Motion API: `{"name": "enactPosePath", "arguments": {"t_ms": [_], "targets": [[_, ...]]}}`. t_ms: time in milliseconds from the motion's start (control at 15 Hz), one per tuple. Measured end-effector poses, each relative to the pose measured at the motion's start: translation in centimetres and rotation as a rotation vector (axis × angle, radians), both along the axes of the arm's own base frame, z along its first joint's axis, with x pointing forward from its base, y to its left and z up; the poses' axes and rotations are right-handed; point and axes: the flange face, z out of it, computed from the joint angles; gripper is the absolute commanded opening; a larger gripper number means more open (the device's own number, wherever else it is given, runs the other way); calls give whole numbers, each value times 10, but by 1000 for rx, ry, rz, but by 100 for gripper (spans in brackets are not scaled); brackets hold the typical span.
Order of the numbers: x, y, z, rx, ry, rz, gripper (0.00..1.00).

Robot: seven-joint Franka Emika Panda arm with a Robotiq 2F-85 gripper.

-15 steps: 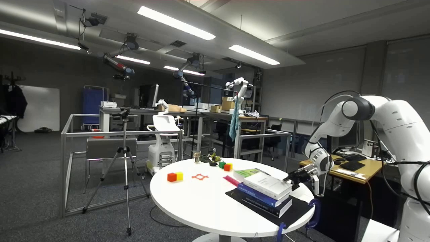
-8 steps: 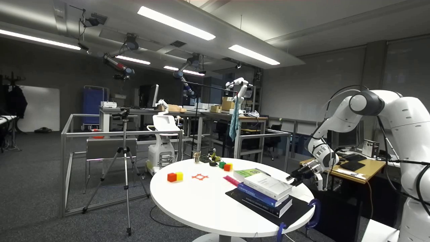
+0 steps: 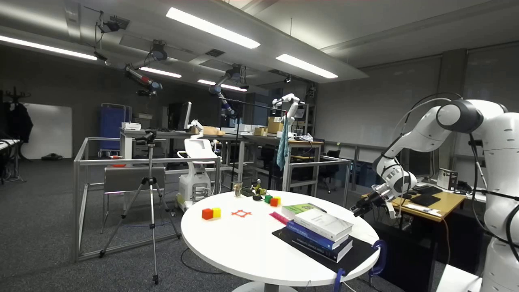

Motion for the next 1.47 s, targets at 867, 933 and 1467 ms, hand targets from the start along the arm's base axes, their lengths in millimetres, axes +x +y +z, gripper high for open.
{"name": "enactPosePath", "arguments": {"t_ms": [867,933,1467], "targets": [[-50,2,65,-310,109,243,100],[-54,4,69,-324,114,261,100],[-85,25,103,-389,83,322,100]]}}
